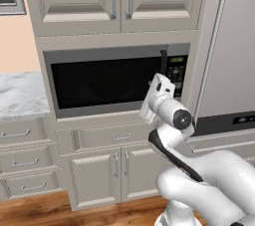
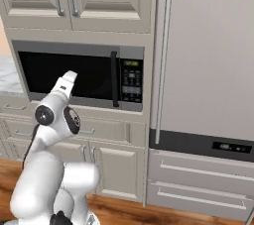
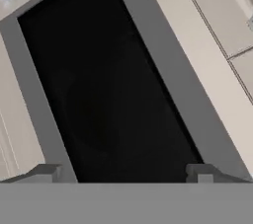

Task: Pick the cucumber from the sink and place it in the bowl. Then pick the bowl and place it in the microwave. Then close the microwave door and press the start button.

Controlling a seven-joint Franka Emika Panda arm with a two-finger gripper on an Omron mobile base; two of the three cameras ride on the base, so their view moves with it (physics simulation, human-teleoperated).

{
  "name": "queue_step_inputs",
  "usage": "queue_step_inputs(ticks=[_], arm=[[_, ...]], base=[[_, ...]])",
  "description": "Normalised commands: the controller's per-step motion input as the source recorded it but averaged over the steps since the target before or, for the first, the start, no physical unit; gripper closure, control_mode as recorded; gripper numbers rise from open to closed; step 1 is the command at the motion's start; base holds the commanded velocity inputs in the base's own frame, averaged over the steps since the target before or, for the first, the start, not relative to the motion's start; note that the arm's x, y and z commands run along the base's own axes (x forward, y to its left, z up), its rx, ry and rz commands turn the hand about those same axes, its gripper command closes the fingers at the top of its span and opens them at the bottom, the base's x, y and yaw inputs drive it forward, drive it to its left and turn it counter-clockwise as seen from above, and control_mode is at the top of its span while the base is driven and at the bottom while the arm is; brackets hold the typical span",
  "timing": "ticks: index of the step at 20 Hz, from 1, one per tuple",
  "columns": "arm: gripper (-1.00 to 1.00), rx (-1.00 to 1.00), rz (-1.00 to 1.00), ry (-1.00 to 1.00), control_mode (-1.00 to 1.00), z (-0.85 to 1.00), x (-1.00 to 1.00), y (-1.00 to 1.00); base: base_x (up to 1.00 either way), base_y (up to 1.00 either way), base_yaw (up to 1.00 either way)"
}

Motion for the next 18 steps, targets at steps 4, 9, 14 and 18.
queue_step_inputs(ticks=[4,9,14,18], arm=[[-1.00,0.13,0.00,0.10,-1.00,0.00,-0.86,-0.96],[-1.00,0.21,0.00,0.06,-1.00,-0.16,-0.60,-1.00],[-1.00,0.18,0.01,0.00,-1.00,-0.46,-0.17,-0.98],[-1.00,0.03,0.10,-0.04,-1.00,-0.73,0.00,-0.51]], base=[[0.00,0.00,0.00],[0.00,0.00,0.00],[0.00,0.00,0.00],[0.00,0.00,0.00]])
